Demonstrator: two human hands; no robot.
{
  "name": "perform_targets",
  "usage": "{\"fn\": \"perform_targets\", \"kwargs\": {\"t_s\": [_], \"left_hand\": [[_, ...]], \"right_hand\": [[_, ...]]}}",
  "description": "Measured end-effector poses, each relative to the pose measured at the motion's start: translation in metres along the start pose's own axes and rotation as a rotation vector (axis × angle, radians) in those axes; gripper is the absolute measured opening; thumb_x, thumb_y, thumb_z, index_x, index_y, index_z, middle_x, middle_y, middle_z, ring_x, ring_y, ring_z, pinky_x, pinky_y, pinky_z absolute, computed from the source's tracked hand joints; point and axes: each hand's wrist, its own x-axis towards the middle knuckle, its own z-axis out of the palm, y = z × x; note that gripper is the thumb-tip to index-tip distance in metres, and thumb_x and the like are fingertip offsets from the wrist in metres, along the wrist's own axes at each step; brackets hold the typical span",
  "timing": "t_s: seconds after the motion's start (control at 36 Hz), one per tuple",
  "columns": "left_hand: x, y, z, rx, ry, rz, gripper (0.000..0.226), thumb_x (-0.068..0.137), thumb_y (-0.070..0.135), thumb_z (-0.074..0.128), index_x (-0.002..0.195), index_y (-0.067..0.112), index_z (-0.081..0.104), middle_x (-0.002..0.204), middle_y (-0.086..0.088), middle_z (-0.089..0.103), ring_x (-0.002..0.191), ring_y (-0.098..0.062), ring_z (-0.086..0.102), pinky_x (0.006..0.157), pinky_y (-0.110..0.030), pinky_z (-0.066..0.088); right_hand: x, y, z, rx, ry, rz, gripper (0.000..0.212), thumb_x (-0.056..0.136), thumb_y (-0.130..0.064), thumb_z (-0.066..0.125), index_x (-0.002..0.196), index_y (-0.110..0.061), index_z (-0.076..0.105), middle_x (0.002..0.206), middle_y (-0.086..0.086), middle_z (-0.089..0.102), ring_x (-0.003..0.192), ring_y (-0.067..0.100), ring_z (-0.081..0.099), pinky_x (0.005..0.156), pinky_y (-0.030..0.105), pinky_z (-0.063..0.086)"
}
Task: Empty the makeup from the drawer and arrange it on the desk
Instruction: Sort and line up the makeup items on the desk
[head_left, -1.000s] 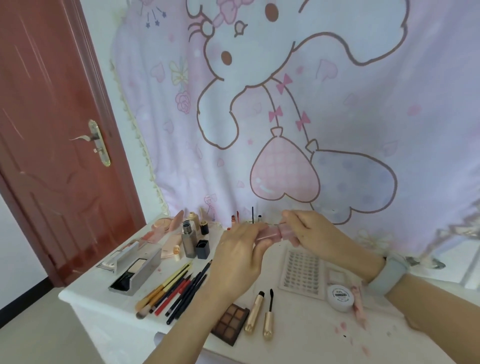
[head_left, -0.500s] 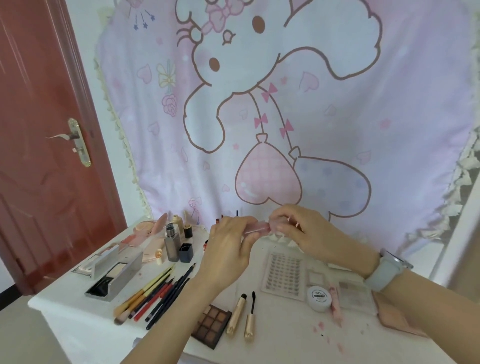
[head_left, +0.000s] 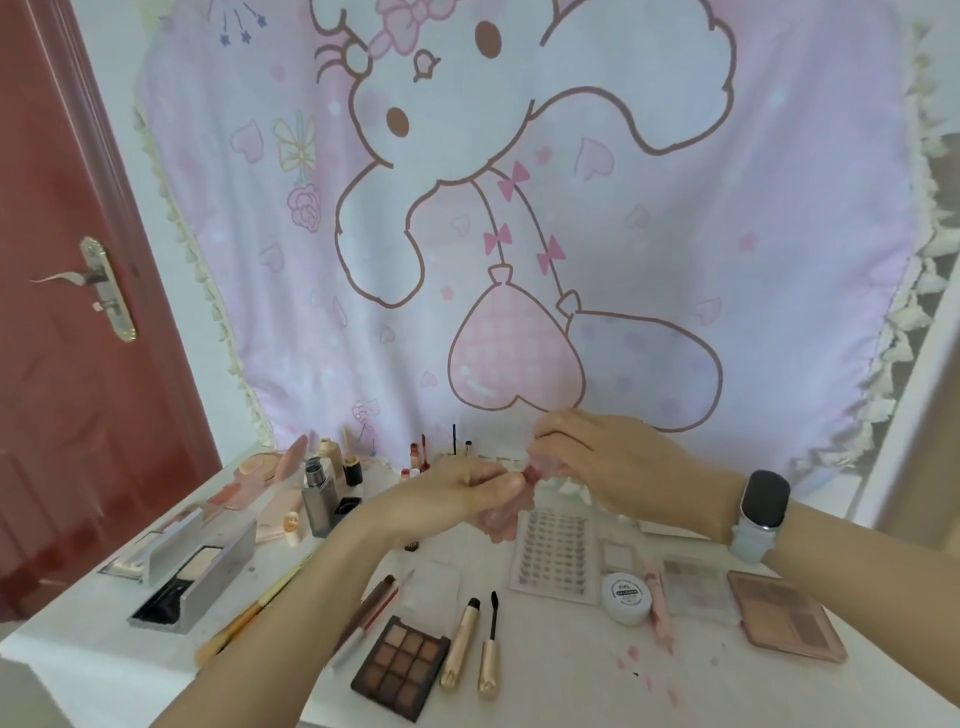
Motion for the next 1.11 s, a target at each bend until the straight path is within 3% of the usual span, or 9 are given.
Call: {"fn": "perform_targets", "kwargs": {"t_s": [0.22, 0.31, 0.39, 0.47, 0.56, 0.61, 0.69, 0.94, 1.11], "left_hand": [[0.009, -0.018, -0.025, -0.463, -0.183, -0.134, 0.041, 0.083, 0.050, 0.061, 0.089, 0.010, 0.068, 0.065, 0.001, 0.061, 0.062, -0.012, 0.057, 0.064, -0.022, 0.048], [0.008, -0.034, -0.038, -0.605, -0.206, -0.160, 0.044, 0.072, 0.052, 0.072, 0.084, 0.010, 0.070, 0.063, 0.002, 0.059, 0.058, -0.011, 0.056, 0.064, -0.025, 0.049], [0.003, -0.055, -0.050, -0.671, -0.081, -0.161, 0.047, 0.066, 0.051, 0.078, 0.088, 0.010, 0.070, 0.071, -0.001, 0.063, 0.064, -0.013, 0.060, 0.065, -0.024, 0.049], [0.004, -0.068, -0.056, -0.578, 0.153, -0.158, 0.044, 0.074, 0.046, 0.071, 0.103, 0.013, 0.067, 0.097, -0.005, 0.070, 0.081, -0.013, 0.061, 0.070, -0.022, 0.043], [0.015, -0.073, -0.053, -0.549, 0.363, -0.123, 0.030, 0.080, 0.027, 0.062, 0.106, 0.012, 0.065, 0.111, -0.008, 0.067, 0.096, -0.017, 0.059, 0.081, -0.027, 0.042], [0.024, -0.074, -0.051, -0.403, 0.476, -0.109, 0.013, 0.083, 0.020, 0.066, 0.095, 0.016, 0.067, 0.102, -0.004, 0.070, 0.097, -0.019, 0.064, 0.089, -0.024, 0.047], [0.038, -0.080, -0.052, -0.057, 0.546, -0.112, 0.009, 0.080, 0.014, 0.072, 0.083, 0.020, 0.067, 0.075, 0.013, 0.068, 0.074, -0.002, 0.066, 0.067, -0.005, 0.044], [0.079, -0.123, -0.065, 0.792, 0.378, -0.244, 0.015, 0.081, 0.041, 0.064, 0.089, 0.030, 0.059, 0.086, 0.020, 0.061, 0.082, -0.003, 0.048, 0.086, -0.032, 0.035], [0.099, -0.136, -0.066, 0.979, 0.248, -0.303, 0.011, 0.076, 0.033, 0.067, 0.081, 0.024, 0.063, 0.091, 0.010, 0.064, 0.090, -0.015, 0.052, 0.083, -0.034, 0.028]], "right_hand": [[0.011, 0.017, 0.031, -0.082, 0.141, -0.108, 0.048, 0.055, 0.008, 0.079, 0.099, -0.004, 0.065, 0.096, 0.012, 0.068, 0.078, 0.025, 0.066, 0.060, 0.031, 0.055], [0.014, 0.031, 0.044, -0.063, 0.229, 0.006, 0.048, 0.059, 0.011, 0.077, 0.100, -0.004, 0.058, 0.101, 0.014, 0.065, 0.078, 0.028, 0.064, 0.061, 0.032, 0.054], [0.014, 0.045, 0.058, 0.025, 0.329, 0.241, 0.014, 0.084, -0.007, 0.062, 0.098, -0.006, 0.060, 0.104, 0.010, 0.054, 0.073, 0.024, 0.058, 0.057, 0.025, 0.049], [0.009, 0.049, 0.085, 0.242, 0.331, 0.464, 0.015, 0.086, -0.013, 0.064, 0.100, -0.009, 0.062, 0.099, 0.003, 0.050, 0.076, 0.012, 0.052, 0.064, 0.025, 0.049], [0.010, 0.042, 0.111, 0.542, 0.267, 0.683, 0.012, 0.088, -0.019, 0.061, 0.100, -0.023, 0.060, 0.093, -0.011, 0.048, 0.077, 0.004, 0.049, 0.070, 0.011, 0.038], [0.012, 0.036, 0.129, 0.716, 0.217, 0.822, 0.007, 0.090, -0.031, 0.058, 0.097, -0.030, 0.057, 0.094, -0.012, 0.053, 0.080, 0.006, 0.053, 0.068, 0.013, 0.038], [0.014, 0.031, 0.155, 0.870, 0.153, 0.966, 0.013, 0.090, -0.043, 0.053, 0.094, -0.030, 0.055, 0.091, -0.012, 0.060, 0.075, 0.005, 0.056, 0.065, 0.014, 0.043], [0.019, 0.038, 0.214, 0.793, -0.116, 0.939, 0.007, 0.086, -0.038, 0.060, 0.085, -0.032, 0.060, 0.085, -0.010, 0.054, 0.073, 0.006, 0.048, 0.063, 0.018, 0.037], [0.030, 0.032, 0.236, 0.643, -0.242, 0.872, 0.020, 0.088, -0.037, 0.055, 0.086, -0.019, 0.064, 0.081, -0.003, 0.065, 0.076, 0.014, 0.058, 0.068, 0.026, 0.046]]}}
